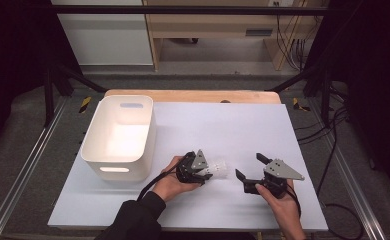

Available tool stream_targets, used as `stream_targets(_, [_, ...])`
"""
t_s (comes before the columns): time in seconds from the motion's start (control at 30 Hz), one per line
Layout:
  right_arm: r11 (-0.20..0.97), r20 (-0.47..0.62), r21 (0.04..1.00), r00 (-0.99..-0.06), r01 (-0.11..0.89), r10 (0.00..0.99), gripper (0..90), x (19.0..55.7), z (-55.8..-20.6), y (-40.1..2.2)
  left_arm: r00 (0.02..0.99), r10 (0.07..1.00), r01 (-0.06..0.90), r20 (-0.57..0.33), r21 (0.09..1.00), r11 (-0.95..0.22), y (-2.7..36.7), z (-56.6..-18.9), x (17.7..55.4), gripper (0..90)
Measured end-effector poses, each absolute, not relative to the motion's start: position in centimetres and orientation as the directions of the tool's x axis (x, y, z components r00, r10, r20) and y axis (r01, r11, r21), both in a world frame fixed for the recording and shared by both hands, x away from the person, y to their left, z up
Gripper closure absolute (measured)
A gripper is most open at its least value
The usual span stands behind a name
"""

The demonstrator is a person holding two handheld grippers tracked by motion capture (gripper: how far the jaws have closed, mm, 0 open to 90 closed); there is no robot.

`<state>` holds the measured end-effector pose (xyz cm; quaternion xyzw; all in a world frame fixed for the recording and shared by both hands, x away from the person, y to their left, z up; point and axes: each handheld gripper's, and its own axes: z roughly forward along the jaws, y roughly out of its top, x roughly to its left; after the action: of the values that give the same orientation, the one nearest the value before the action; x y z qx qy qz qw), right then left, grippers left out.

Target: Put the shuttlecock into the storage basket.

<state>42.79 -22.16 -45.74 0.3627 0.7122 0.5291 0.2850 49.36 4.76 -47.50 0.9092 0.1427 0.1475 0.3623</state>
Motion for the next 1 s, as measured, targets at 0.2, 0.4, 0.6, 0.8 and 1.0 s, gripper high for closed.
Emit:
stream_targets(0.2, [0.176, -0.020, 0.960, -0.574, 0.217, 0.819, 7.2, 42.8, -45.8, -22.2, 0.914, 0.346, 0.109, 0.212, 0.692, -0.714, 4.6, -47.6, 49.1, 60.2])
stream_targets(0.4, [0.175, -0.020, 0.960, -0.574, 0.217, 0.819, 7.2, 42.8, -45.8, -22.2, 0.912, 0.339, 0.092, 0.229, 0.692, -0.716, 4.5, -47.6, 48.9, 63.2])
stream_targets(0.6, [0.175, -0.020, 0.960, -0.573, 0.217, 0.819, 7.2, 42.8, -45.8, -22.3, 0.909, 0.338, 0.081, 0.244, 0.693, -0.716, 4.5, -47.5, 48.8, 63.7])
stream_targets(0.8, [0.173, -0.020, 0.961, -0.570, 0.216, 0.821, 7.1, 42.8, -45.8, -22.5, 0.904, 0.353, 0.083, 0.239, 0.714, -0.695, 4.6, -47.1, 48.6, 63.8])
stream_targets(1.0, [0.163, -0.012, 0.962, -0.564, 0.218, 0.826, 7.0, 42.8, -45.7, -22.7, 0.902, 0.356, 0.074, 0.244, 0.727, -0.683, 4.7, -46.6, 48.3, 63.9])
